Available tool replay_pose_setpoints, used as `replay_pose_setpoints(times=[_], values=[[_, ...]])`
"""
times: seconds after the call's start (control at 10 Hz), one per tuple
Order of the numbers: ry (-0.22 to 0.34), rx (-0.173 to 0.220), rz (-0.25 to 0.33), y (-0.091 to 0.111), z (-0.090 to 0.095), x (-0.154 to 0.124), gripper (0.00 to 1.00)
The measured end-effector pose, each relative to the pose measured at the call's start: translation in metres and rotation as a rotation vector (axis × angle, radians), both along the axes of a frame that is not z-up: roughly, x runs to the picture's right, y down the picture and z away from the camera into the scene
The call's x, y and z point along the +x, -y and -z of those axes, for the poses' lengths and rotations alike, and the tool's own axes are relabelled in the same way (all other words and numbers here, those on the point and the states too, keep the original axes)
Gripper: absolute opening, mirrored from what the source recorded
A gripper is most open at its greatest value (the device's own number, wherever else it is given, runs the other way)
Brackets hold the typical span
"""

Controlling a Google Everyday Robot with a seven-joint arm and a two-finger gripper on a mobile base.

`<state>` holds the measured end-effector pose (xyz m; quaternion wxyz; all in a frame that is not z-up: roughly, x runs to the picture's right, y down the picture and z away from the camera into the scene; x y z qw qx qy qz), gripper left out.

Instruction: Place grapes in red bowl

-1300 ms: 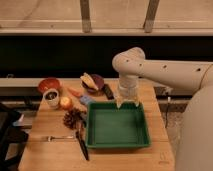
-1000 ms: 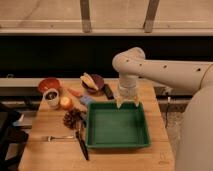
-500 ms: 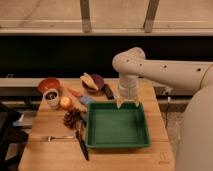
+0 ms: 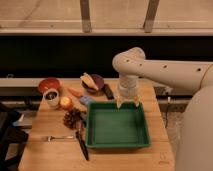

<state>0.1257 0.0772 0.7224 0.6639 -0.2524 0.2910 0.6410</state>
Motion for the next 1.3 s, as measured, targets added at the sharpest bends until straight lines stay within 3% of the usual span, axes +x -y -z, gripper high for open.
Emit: replay_pose_setpoints(times=[0.9, 1.1, 1.3], values=[[-0.004, 0.007, 0.008, 0.002, 0.000, -0.001, 0.62], [0.008, 0.050, 0.030, 0.014, -0.002, -0.008, 0.62], [0.046, 0.097, 0.070, 0.028, -0.008, -0.041, 0.62]])
